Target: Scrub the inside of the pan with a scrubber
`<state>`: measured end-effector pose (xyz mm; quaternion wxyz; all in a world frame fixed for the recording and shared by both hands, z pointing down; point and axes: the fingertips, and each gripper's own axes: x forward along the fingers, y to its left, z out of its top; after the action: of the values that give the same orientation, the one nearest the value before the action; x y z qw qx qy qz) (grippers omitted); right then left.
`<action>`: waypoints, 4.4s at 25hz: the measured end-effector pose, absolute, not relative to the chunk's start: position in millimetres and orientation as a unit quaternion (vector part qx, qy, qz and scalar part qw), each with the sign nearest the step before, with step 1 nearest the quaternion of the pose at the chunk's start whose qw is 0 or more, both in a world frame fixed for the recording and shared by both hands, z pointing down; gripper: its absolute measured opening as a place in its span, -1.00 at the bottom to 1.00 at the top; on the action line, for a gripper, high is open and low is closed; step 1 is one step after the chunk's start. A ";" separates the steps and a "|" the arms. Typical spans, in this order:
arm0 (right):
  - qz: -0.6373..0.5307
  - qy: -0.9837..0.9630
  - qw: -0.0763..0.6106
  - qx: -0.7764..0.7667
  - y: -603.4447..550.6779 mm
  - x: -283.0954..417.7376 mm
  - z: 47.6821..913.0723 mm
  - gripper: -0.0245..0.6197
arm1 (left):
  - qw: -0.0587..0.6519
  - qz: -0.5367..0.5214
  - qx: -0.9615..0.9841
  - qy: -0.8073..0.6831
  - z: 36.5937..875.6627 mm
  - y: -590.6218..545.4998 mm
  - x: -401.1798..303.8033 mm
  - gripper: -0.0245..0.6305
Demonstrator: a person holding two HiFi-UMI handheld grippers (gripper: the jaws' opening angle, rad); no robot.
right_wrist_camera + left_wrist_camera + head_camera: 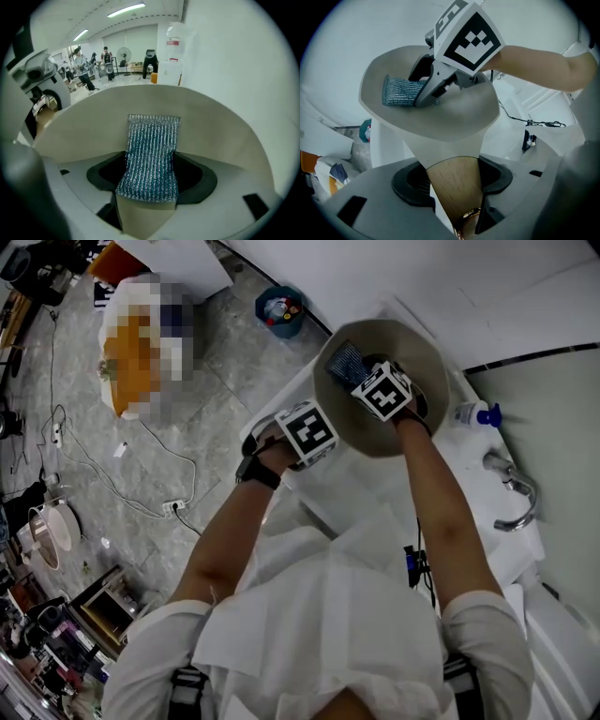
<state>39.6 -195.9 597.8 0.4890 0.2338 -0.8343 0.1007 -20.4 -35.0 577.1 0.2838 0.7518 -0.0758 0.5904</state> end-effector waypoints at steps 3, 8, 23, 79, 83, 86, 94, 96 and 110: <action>0.140 -0.848 0.437 0.267 -200.8 28.3 592.5 0.09 | 0.285 0.589 0.752 -0.076 577.4 -34.3 -20.0 -0.13; 0.175 -0.865 0.388 0.266 -192.4 6.9 585.2 0.01 | 0.284 0.588 0.753 -0.078 577.0 -34.4 -19.8 -0.13; 0.191 -0.751 0.396 0.493 -250.4 122.9 587.2 0.00 | 0.284 0.589 0.753 -0.079 577.4 -34.3 -19.2 -0.13; 0.395 -0.704 0.589 0.040 -58.9 68.1 592.5 0.00 | 0.276 0.572 0.767 -0.088 579.5 -40.0 -10.1 -0.13; 0.397 -0.670 0.626 0.033 -53.3 94.1 590.6 0.00 | 0.279 0.571 0.767 -0.088 577.6 -39.5 -8.9 -0.13; 0.372 -0.639 0.672 0.037 -56.8 125.4 589.6 0.00 | 0.279 0.572 0.766 -0.089 577.5 -40.1 -10.1 -0.13; 0.201 -0.578 0.785 0.094 -108.4 188.4 602.2 0.00 | 0.278 0.569 0.769 -0.089 577.1 -40.2 -7.9 -0.13; 0.157 -0.586 0.788 0.103 -128.7 188.3 609.7 0.00 | 0.278 0.568 0.770 -0.089 577.1 -40.4 -8.2 -0.13; 0.013 -0.677 0.698 0.235 -229.5 138.8 604.5 0.00 | 0.283 0.593 0.749 -0.081 578.1 -35.7 -17.6 -0.13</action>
<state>138.8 -229.5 604.5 0.6976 0.2347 -0.6768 0.0135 -17.6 -35.7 578.1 0.2832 0.7493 -0.0813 0.5931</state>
